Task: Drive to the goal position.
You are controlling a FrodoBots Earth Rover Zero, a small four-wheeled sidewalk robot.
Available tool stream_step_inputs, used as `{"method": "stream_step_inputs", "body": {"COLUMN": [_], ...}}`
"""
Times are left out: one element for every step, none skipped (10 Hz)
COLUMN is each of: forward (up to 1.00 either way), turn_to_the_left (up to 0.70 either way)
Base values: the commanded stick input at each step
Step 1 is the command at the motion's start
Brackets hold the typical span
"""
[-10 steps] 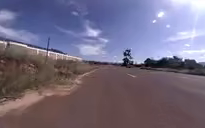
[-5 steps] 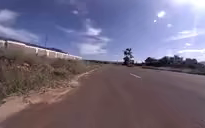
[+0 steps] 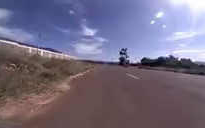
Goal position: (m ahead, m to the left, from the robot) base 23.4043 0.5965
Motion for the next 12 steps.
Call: {"method": "stream_step_inputs", "body": {"forward": [0.98,0.98,0.98,0.98,0.98,0.98,0.98,0.98,0.98,0.98,0.98,0.98], "turn_to_the_left": [0.0,0.0,0.0,0.0,0.0,0.0,0.0,0.0,0.0,0.0,-0.17,-0.25]}}
